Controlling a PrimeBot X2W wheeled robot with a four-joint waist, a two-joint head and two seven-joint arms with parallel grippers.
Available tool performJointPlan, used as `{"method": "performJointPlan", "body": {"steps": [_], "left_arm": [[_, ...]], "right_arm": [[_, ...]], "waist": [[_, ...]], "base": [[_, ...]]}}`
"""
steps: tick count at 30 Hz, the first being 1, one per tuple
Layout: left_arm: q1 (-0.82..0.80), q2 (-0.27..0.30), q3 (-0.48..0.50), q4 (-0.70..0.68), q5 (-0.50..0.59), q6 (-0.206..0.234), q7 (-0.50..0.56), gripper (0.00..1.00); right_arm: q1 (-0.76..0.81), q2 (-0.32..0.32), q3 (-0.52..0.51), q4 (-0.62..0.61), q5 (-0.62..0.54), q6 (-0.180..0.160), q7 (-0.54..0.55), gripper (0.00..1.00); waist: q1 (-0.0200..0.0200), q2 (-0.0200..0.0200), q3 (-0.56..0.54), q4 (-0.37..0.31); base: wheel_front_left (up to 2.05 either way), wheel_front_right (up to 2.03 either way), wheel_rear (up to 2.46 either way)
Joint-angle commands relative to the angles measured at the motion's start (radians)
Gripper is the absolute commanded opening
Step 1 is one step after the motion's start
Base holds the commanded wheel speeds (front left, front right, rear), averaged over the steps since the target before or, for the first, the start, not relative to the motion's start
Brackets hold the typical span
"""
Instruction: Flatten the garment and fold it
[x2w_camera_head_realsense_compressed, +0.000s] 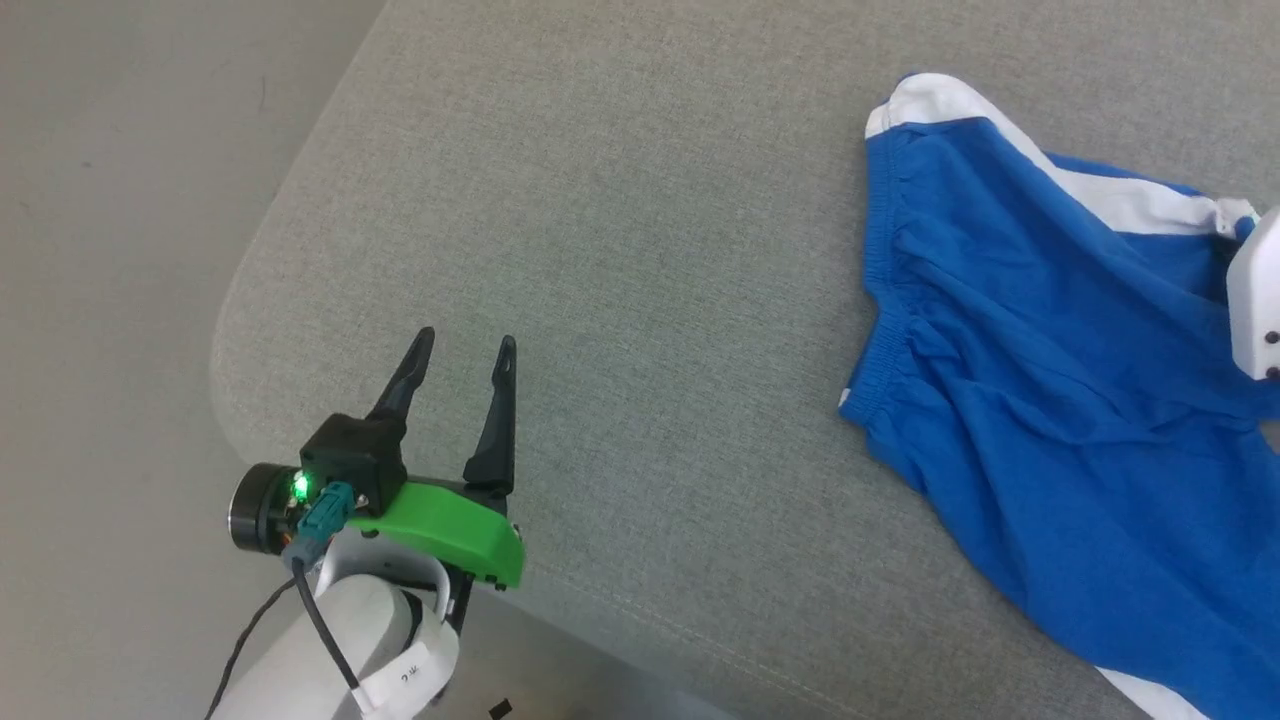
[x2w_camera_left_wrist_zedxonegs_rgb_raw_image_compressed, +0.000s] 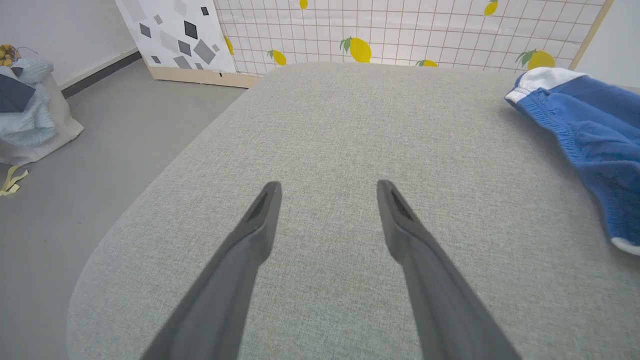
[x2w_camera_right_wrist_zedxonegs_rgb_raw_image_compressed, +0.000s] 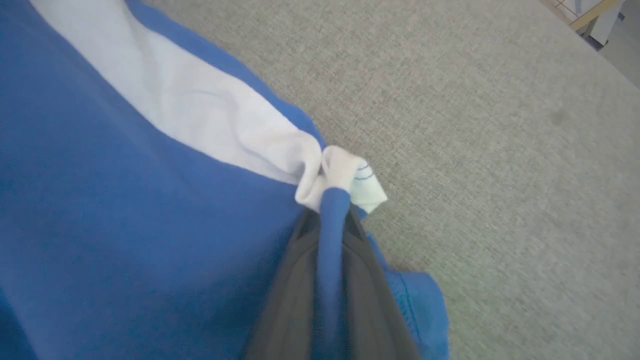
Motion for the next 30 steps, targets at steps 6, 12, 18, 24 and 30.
{"method": "performJointPlan", "body": {"steps": [6,12,18,24,30], "left_arm": [[0.0,0.012,0.002,0.014,0.003,-0.012,-0.001,1.0],[0.012,0.029,-0.004,0.006,-0.001,-0.015,0.017,1.0],[-0.001,0.032,-0.009,-0.022,0.0,-0.016,0.025,1.0],[-0.03,0.015,-0.017,-0.038,0.006,-0.021,0.022,1.0],[-0.046,-0.002,-0.018,-0.028,0.01,-0.026,0.014,1.0]], "right_arm": [[0.003,0.02,-0.074,-0.011,-0.001,-0.002,-0.159,0.0],[0.011,0.014,-0.184,-0.044,-0.034,-0.002,-0.197,0.0],[-0.019,-0.017,-0.25,-0.054,-0.096,-0.002,-0.165,0.0],[-0.143,-0.104,-0.221,0.058,-0.215,-0.002,-0.177,0.0],[-0.208,-0.091,-0.199,0.208,-0.297,-0.002,-0.205,1.0]], "waist": [[0.0,0.0,-0.088,-0.081],[0.0,0.0,-0.125,-0.126],[0.0,0.0,-0.083,-0.124],[0.0,0.0,0.02,-0.075],[0.0,0.0,0.044,-0.058]], "base": [[0.0,0.0,0.0],[0.0,0.0,0.0],[0.0,0.0,0.0],[0.0,0.0,0.0],[0.0,0.0,0.0]]}}
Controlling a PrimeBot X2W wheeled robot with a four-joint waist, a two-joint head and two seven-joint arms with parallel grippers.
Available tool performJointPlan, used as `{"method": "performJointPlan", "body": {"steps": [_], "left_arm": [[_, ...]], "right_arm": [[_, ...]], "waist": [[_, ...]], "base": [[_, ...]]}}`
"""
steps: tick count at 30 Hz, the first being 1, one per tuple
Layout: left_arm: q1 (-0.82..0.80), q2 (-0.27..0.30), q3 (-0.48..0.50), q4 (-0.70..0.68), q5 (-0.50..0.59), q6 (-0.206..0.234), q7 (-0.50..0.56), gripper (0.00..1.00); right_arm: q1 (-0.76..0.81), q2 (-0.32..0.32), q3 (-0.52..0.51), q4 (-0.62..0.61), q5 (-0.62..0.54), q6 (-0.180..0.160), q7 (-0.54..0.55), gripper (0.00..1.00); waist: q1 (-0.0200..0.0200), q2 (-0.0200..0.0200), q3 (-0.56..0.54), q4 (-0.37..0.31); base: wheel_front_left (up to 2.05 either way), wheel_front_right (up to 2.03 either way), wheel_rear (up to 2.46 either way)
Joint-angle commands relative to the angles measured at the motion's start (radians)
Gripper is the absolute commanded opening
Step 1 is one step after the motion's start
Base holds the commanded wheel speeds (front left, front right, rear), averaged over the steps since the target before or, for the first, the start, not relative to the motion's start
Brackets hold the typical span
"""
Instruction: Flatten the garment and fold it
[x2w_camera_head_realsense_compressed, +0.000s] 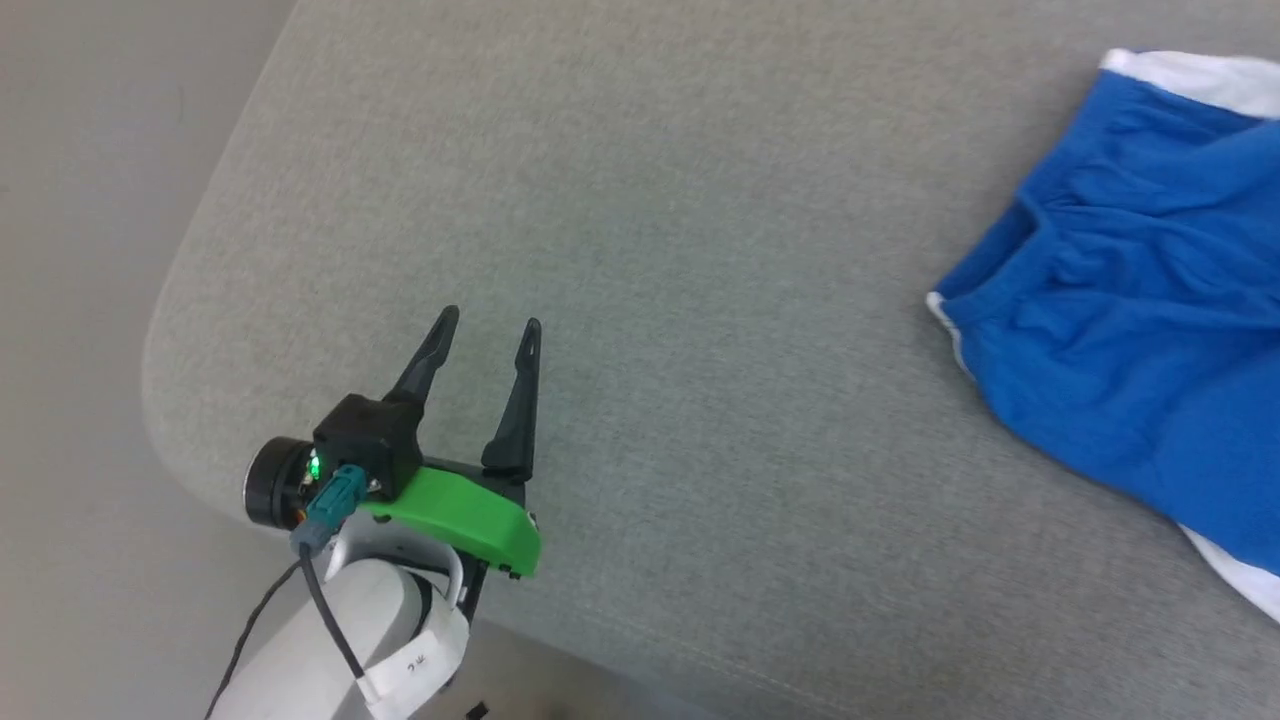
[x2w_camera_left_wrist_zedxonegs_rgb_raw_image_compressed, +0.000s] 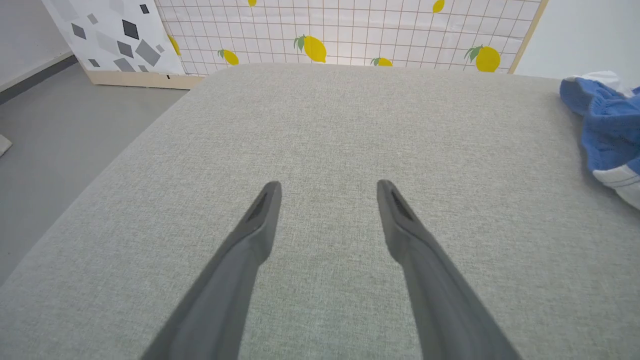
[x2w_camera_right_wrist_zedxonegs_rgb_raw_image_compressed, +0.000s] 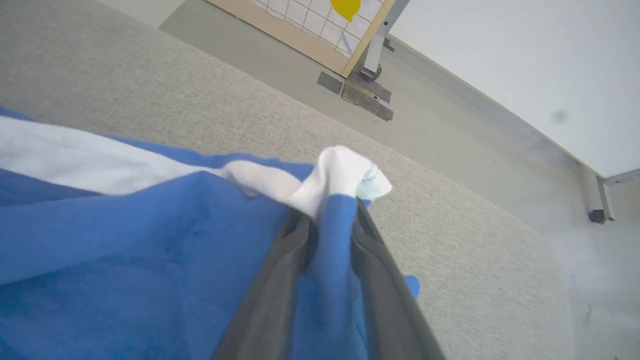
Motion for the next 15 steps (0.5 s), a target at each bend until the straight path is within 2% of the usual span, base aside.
{"method": "performJointPlan", "body": {"steps": [1,9,15], "left_arm": [[-0.017,-0.006,0.0,0.006,0.01,-0.004,-0.008,1.0],[-0.026,0.004,0.005,0.031,0.006,-0.012,-0.008,1.0],[-0.021,0.023,0.012,0.046,-0.009,-0.02,0.004,1.0]], "right_arm": [[-0.011,0.017,0.007,0.029,-0.01,-0.002,-0.015,1.0],[-0.016,0.097,0.035,0.123,0.004,-0.002,-0.129,1.0],[-0.005,0.152,0.063,0.12,0.063,-0.002,-0.275,1.0]], "waist": [[-0.0001,0.0,0.016,0.021],[-0.0001,0.0,-0.066,-0.04],[-0.0001,0.0,-0.157,-0.114]], "base": [[0.0,0.0,0.0],[0.0,0.0,0.0],[0.0,0.0,0.0]]}}
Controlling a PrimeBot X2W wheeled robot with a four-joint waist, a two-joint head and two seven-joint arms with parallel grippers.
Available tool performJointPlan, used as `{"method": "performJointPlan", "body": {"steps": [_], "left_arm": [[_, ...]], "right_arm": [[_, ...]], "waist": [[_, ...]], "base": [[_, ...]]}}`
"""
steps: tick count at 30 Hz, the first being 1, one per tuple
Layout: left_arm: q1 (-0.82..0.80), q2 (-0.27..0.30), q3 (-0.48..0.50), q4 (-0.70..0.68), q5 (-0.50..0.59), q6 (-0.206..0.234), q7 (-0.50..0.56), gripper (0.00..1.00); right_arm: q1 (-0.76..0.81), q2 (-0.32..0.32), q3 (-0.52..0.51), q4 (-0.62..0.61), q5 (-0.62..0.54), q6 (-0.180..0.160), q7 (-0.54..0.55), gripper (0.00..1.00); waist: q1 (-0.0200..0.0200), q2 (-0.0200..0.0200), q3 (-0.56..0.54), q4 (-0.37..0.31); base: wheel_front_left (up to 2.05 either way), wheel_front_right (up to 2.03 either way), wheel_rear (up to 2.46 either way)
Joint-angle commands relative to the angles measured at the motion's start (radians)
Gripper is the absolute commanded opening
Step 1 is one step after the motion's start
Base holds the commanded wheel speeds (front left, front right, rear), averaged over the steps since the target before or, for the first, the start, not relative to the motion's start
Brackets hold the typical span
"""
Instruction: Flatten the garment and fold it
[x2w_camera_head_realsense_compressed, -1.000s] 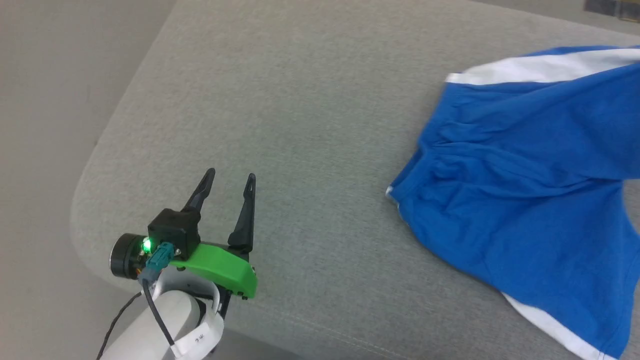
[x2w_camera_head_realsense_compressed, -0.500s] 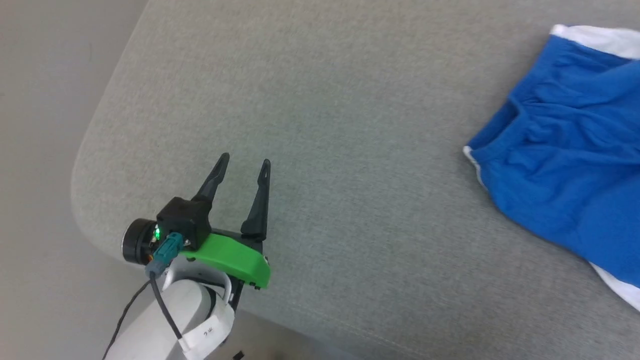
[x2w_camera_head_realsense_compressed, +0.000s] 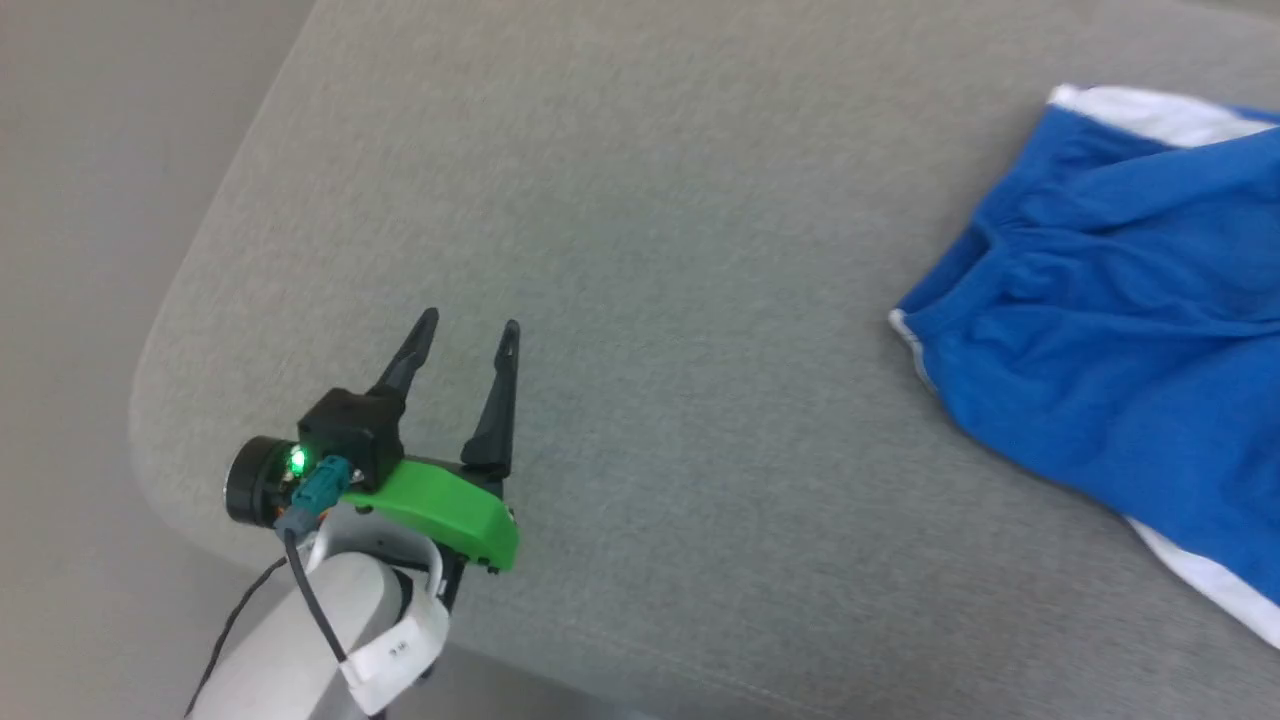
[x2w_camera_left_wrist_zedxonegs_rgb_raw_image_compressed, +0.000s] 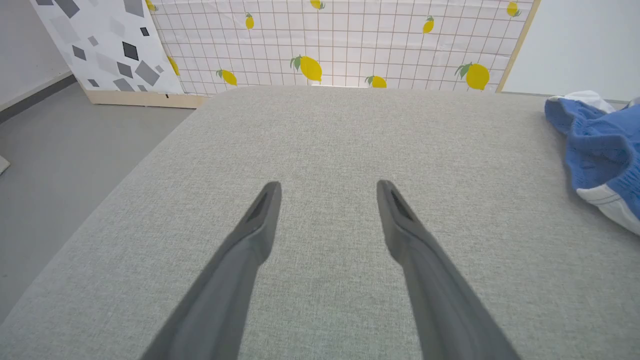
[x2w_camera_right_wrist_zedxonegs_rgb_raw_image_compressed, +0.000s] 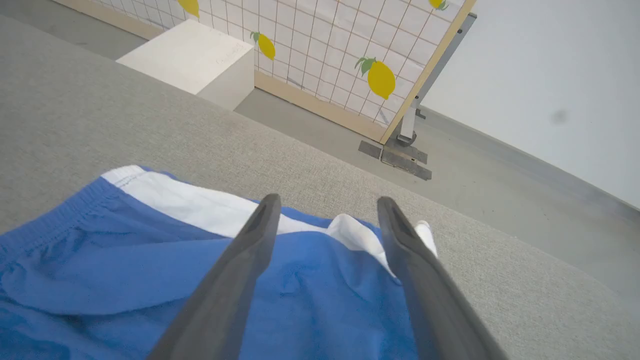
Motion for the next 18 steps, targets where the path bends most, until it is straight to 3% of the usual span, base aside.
{"method": "performJointPlan", "body": {"steps": [1,11,12,18], "left_arm": [[-0.008,0.009,0.007,0.004,-0.006,-0.004,0.003,1.0],[0.052,0.047,0.037,0.008,-0.051,0.002,0.01,1.0],[0.07,0.055,0.04,0.0,-0.062,0.003,0.014,1.0],[0.099,0.061,0.026,-0.002,-0.093,-0.012,0.052,1.0]], "right_arm": [[0.004,0.012,0.006,-0.009,0.022,-0.002,-0.035,1.0],[0.209,0.085,0.047,-0.177,0.146,-0.002,-0.265,1.0],[0.304,0.093,0.036,-0.249,0.142,-0.002,-0.292,1.0],[0.538,0.193,-0.127,-0.402,0.112,-0.002,-0.299,1.0]], "waist": [[-0.0002,0.0,-0.101,-0.093],[-0.0002,0.0,-0.245,-0.224],[-0.0002,0.0,-0.264,-0.256],[-0.0002,0.0,-0.297,-0.305]], "base": [[0.0,0.0,0.0],[0.0,0.0,0.0],[0.0,0.0,0.0],[0.0,0.0,0.0]]}}
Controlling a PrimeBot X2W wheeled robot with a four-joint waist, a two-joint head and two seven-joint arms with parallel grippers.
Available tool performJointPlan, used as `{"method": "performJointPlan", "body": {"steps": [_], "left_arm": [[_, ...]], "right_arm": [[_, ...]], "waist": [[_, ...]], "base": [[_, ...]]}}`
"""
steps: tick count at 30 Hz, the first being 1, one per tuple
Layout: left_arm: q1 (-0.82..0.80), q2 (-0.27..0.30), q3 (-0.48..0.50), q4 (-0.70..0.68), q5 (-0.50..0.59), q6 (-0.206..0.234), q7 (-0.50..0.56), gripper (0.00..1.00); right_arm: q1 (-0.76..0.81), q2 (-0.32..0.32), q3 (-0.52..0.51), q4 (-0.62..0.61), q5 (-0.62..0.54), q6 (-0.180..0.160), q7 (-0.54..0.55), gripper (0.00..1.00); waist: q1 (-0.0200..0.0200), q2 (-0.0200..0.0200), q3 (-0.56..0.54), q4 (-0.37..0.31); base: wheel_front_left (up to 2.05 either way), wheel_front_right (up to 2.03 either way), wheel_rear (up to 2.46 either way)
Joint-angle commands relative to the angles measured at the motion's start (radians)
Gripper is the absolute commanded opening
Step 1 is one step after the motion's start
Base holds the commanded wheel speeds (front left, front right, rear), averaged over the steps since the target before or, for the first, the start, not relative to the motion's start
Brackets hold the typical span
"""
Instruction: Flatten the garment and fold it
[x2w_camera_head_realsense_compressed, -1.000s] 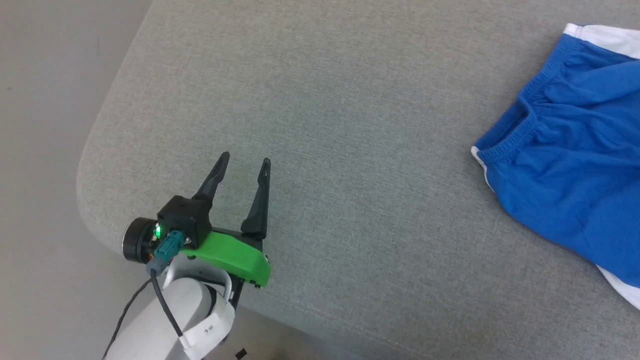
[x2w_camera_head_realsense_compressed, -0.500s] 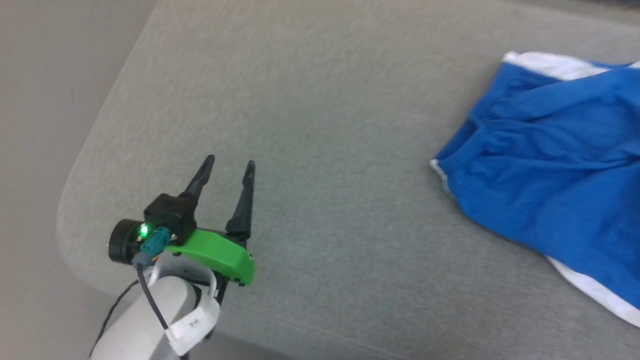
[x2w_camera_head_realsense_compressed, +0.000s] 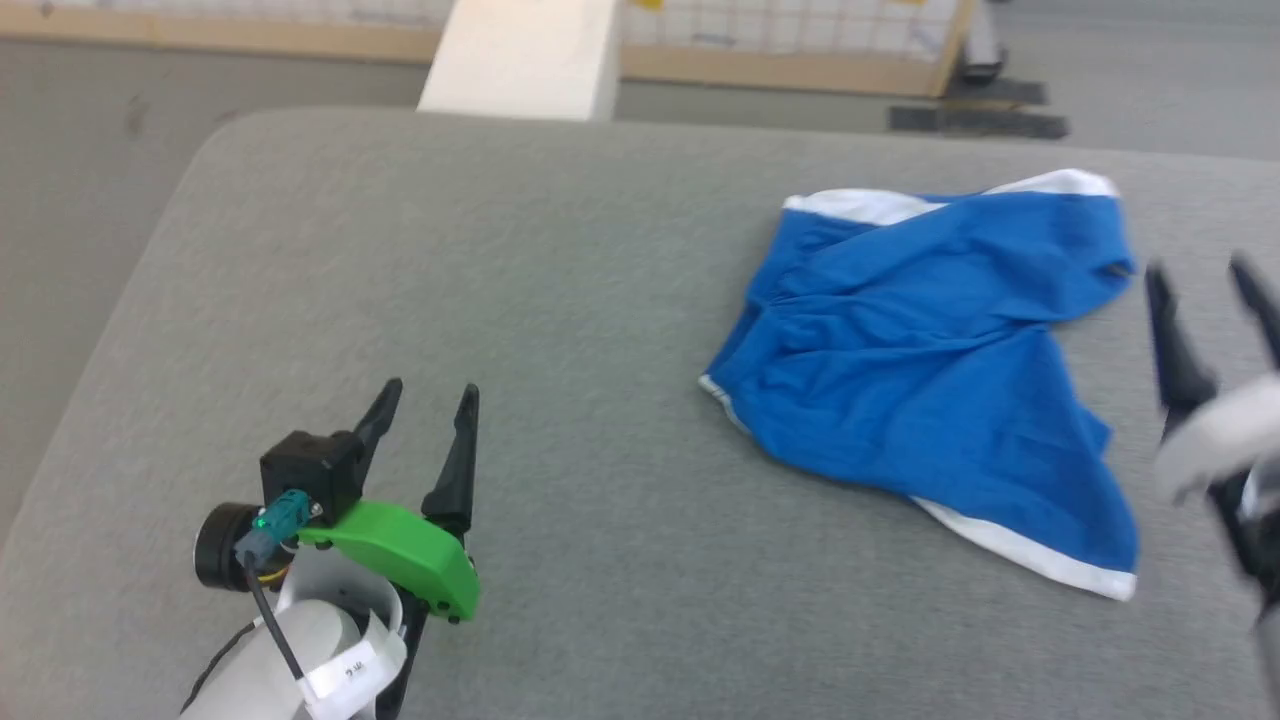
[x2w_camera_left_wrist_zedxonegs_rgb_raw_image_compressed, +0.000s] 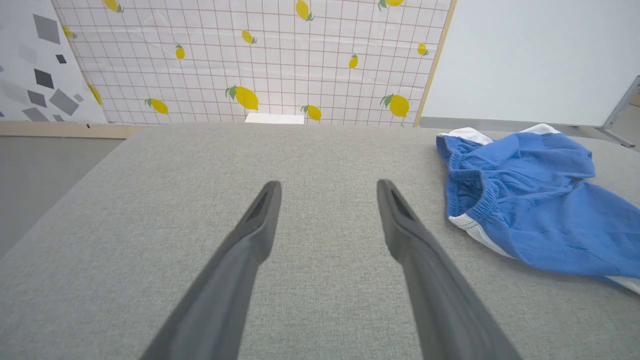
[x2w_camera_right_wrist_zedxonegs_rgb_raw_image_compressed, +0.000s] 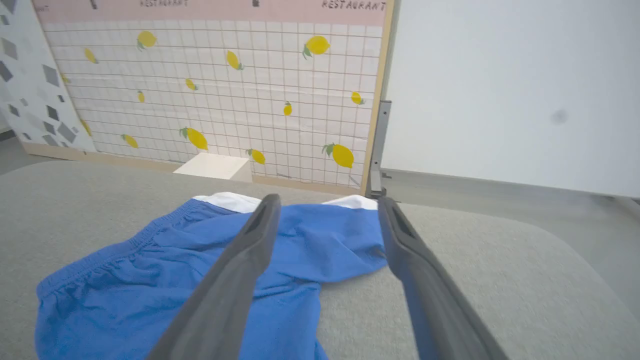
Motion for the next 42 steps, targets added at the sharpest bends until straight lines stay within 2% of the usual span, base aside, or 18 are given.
{"method": "performJointPlan", "body": {"steps": [1,5,10,17,18,19,25,34,35,36,37,38,42], "left_arm": [[0.012,0.009,-0.006,-0.003,-0.01,-0.011,0.009,1.0],[0.01,0.018,-0.039,-0.006,-0.013,-0.038,0.054,1.0],[-0.026,0.032,-0.081,-0.01,-0.015,-0.081,0.13,1.0],[-0.184,0.019,-0.128,0.034,-0.019,-0.149,0.286,1.0],[-0.378,-0.007,-0.171,0.157,-0.077,-0.261,0.509,1.0],[-0.4,-0.009,-0.175,0.173,-0.083,-0.273,0.533,1.0],[-0.478,-0.011,-0.193,0.256,-0.086,-0.304,0.61,1.0],[-0.49,-0.019,-0.226,0.339,-0.076,-0.305,0.655,1.0],[-0.488,-0.02,-0.23,0.343,-0.077,-0.307,0.66,0.97],[-0.487,-0.021,-0.232,0.345,-0.078,-0.308,0.659,0.45],[-0.486,-0.024,-0.228,0.346,-0.079,-0.305,0.649,0.04],[-0.486,-0.027,-0.224,0.348,-0.078,-0.3,0.636,0.0],[-0.481,-0.039,-0.206,0.351,-0.074,-0.277,0.582,0.0]], "right_arm": [[0.062,0.039,-0.025,-0.043,-0.021,-0.002,0.008,1.0],[0.227,0.151,-0.107,-0.202,-0.079,-0.002,0.053,1.0],[0.364,0.258,-0.144,-0.383,-0.135,-0.002,0.138,1.0],[0.42,0.296,-0.137,-0.503,-0.15,-0.002,0.203,1.0],[0.407,0.311,-0.127,-0.537,-0.146,-0.002,0.209,1.0],[0.404,0.313,-0.125,-0.537,-0.145,-0.002,0.207,1.0],[0.391,0.322,-0.121,-0.53,-0.146,-0.002,0.194,1.0],[0.386,0.33,-0.125,-0.521,-0.15,-0.002,0.186,1.0],[0.384,0.331,-0.125,-0.52,-0.151,-0.002,0.187,1.0],[0.383,0.331,-0.126,-0.519,-0.151,-0.002,0.187,1.0],[0.381,0.332,-0.125,-0.518,-0.152,-0.002,0.188,1.0],[0.38,0.332,-0.125,-0.518,-0.153,-0.002,0.189,1.0],[0.379,0.324,-0.119,-0.518,-0.154,-0.002,0.202,1.0]], "waist": [[0.0001,-0.0001,-0.056,-0.067],[0.0001,-0.0001,-0.048,-0.097],[0.0001,-0.0001,-0.004,-0.145],[0.0001,-0.0001,0.091,-0.209],[0.0001,-0.0001,0.183,-0.26],[0.0001,-0.0001,0.193,-0.266],[0.0001,-0.0001,0.226,-0.29],[0.0001,-0.0001,0.251,-0.294],[0.0001,-0.0001,0.253,-0.293],[0.0001,-0.0001,0.254,-0.291],[0.0001,-0.0001,0.254,-0.288],[0.0001,-0.0001,0.252,-0.285],[0.0001,-0.0001,0.232,-0.266]], "base": [[0.0,0.0,0.0],[0.0,0.0,0.0],[0.0,0.0,0.0],[0.0,0.0,0.0],[0.0,0.0,0.0],[0.0,0.0,0.0],[0.0,0.0,0.0],[0.0,0.0,0.0],[0.0,0.0,0.0],[0.0,0.0,0.0],[0.0,0.0,0.0],[0.0,0.0,0.0],[0.0,0.0,0.0]]}}
